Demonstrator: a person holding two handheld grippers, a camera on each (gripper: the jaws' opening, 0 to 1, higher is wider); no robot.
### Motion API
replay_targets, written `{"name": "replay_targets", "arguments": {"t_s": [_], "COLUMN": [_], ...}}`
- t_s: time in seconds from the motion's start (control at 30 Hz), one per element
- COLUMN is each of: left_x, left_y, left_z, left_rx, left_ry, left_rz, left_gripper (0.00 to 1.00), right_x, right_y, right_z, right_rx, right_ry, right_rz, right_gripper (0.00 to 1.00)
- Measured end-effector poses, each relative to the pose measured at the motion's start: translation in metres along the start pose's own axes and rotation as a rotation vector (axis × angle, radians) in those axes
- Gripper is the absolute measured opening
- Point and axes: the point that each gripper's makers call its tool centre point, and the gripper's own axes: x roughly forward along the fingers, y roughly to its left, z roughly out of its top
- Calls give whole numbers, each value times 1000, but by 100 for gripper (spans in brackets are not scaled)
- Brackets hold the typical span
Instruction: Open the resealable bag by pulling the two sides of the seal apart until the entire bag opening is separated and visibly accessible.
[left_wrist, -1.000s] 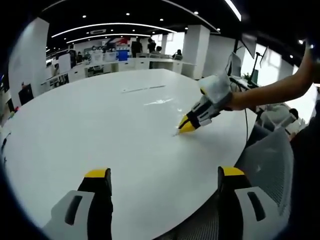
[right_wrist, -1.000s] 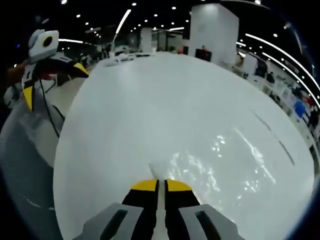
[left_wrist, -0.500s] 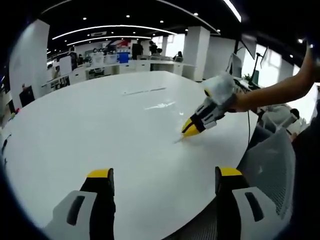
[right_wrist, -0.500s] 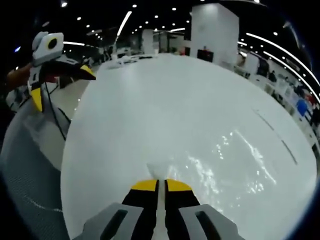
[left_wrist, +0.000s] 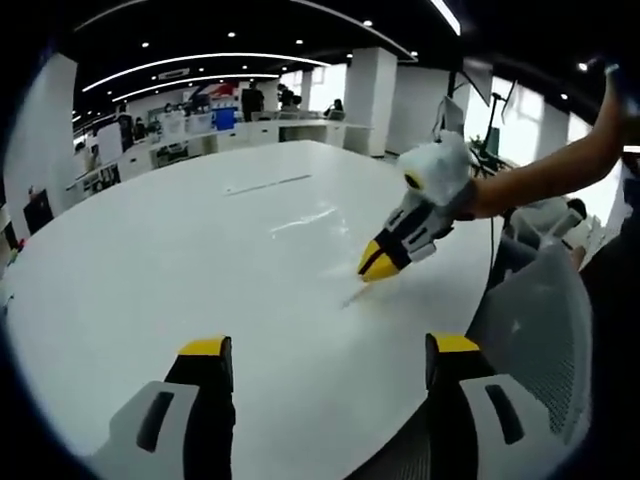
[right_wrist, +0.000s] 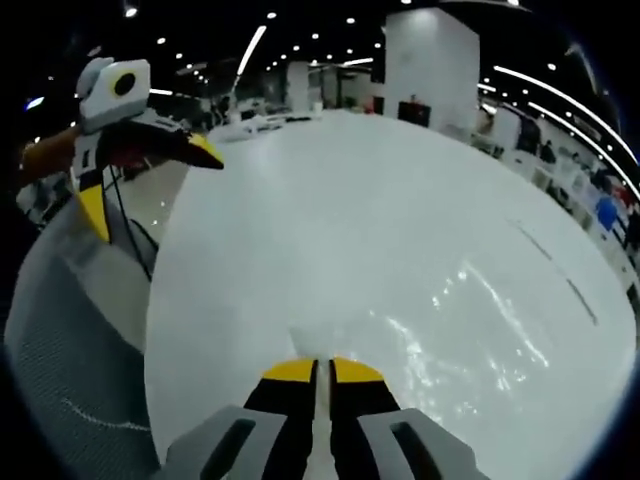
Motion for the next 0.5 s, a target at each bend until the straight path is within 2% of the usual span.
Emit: {"name": "replay_targets", "arguments": {"t_s": [0.23,0.5], "left_x": [0,0], "left_y": [-7,-16], "left_z": [-3,-5], "left_rx": [14,100], "left_ry": [4,25], "left_rz": [-17,-37], "left_gripper": [75,71], "right_x": [-5,-11], "right_y": [15,31], "right_z": [1,4], "right_rx": [8,15], "right_ry": [-17,-37], "right_rz": [13,28], "right_gripper": [0,0]}}
